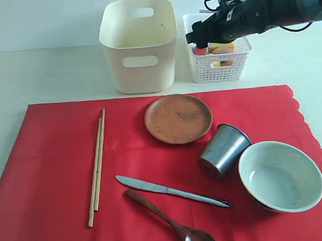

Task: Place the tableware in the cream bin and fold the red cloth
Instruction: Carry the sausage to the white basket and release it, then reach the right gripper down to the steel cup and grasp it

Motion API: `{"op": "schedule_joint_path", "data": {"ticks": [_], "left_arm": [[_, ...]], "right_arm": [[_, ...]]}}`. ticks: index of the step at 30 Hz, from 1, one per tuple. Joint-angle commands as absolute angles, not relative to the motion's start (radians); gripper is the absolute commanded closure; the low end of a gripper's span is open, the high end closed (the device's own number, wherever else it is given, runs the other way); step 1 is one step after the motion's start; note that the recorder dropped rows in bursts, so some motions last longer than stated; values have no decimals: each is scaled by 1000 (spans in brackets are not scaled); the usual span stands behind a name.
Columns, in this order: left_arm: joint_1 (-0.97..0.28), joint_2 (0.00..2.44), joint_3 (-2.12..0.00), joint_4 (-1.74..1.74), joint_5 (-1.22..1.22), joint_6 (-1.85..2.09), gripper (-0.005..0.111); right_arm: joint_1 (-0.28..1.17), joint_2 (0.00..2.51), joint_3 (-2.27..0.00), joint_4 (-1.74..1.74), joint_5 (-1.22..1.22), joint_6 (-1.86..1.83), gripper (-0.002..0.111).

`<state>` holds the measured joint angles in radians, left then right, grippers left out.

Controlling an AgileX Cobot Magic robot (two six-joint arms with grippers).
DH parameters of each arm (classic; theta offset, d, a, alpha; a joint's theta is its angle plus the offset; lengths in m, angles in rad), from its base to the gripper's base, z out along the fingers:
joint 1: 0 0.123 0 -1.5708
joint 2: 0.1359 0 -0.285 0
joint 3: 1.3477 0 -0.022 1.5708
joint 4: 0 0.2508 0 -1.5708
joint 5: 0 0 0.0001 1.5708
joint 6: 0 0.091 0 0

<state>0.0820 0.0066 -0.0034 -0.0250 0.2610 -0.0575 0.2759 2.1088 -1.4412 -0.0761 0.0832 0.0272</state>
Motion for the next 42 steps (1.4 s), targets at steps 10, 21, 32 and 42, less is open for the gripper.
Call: {"op": "schedule_joint_path", "data": {"ticks": [10, 21, 32, 42], "left_arm": [[77, 0, 0, -32, 258, -55, 104], [77, 0, 0, -32, 258, -55, 104], [77, 0, 0, -32, 258, -55, 104], [77, 0, 0, -32, 258, -55, 104]], "right_arm": [[274, 1850, -1450, -85, 397, 28, 32], [274, 1634, -1450, -70, 782, 28, 32], [337, 1492, -1410, 223, 962, -217, 33], [500, 1455, -1215, 281, 923, -267, 33]]}}
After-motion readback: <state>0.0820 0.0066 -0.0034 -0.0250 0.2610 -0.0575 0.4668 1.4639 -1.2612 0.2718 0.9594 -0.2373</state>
